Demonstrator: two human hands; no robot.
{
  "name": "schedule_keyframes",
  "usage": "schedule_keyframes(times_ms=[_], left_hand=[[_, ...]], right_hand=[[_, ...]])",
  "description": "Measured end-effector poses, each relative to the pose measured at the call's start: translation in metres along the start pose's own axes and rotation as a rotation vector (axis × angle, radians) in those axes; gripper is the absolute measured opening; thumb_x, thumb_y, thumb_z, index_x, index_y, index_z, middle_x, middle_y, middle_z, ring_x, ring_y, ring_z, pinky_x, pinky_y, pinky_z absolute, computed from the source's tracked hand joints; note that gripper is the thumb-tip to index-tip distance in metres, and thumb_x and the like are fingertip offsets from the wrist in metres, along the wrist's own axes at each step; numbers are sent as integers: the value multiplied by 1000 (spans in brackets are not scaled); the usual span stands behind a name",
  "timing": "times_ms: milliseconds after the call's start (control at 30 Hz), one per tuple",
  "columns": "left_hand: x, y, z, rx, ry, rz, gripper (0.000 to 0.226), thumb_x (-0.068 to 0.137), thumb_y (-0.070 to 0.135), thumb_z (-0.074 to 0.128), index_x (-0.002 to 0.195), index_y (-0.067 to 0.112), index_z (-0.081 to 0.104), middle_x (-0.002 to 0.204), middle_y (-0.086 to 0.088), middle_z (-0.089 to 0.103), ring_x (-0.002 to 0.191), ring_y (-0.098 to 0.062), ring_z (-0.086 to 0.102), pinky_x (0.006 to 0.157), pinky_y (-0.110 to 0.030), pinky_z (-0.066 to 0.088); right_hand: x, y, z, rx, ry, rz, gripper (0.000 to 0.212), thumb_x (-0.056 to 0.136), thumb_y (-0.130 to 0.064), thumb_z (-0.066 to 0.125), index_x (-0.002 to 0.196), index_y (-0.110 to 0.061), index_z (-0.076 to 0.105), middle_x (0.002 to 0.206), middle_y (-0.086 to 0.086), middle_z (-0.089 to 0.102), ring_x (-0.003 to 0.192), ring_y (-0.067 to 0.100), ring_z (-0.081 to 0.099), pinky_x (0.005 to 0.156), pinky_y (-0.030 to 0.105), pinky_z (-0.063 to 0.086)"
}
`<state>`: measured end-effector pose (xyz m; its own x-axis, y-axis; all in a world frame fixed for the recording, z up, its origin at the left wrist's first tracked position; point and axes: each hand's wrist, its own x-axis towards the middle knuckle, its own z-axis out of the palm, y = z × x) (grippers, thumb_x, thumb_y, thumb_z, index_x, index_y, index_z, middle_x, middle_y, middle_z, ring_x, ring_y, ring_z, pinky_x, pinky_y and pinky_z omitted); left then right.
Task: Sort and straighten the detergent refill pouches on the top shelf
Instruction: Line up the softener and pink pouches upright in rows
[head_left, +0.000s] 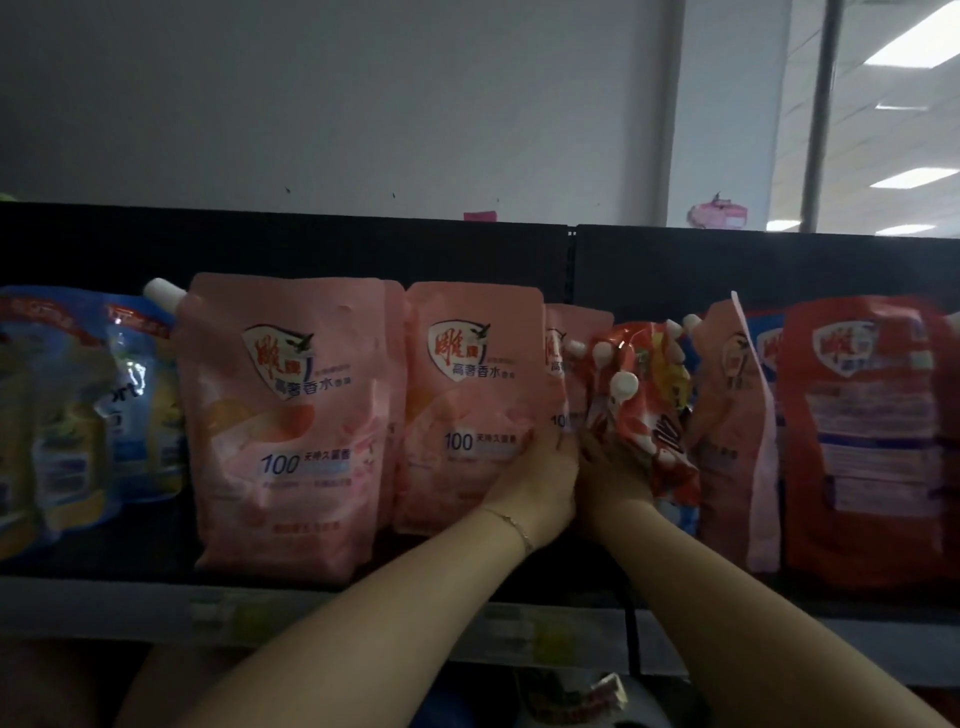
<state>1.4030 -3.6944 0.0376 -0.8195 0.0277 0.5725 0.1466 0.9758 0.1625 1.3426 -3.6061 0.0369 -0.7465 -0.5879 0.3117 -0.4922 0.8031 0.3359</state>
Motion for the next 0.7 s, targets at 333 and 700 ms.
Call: schedule_keyframes(times_ms=[333, 700], left_hand=[[60, 10, 49, -455, 66, -446, 44, 83, 14, 45, 123, -4, 54, 128, -22, 52, 122, -36, 49, 106, -36, 38], [111, 4, 59, -347, 326, -595, 47, 84, 15, 66, 125, -2, 50, 125, -20, 55, 116, -35, 54, 96, -37, 45]], right_hand=[[41, 50, 36, 307, 99, -47, 50, 101, -28, 38, 150, -20, 29, 155, 3, 28, 141, 23, 28, 115, 37, 26], [43, 78, 27, 495, 150, -18, 46, 91, -43, 52, 134, -26, 53, 146, 1, 41, 130, 21, 40, 103, 31, 35]])
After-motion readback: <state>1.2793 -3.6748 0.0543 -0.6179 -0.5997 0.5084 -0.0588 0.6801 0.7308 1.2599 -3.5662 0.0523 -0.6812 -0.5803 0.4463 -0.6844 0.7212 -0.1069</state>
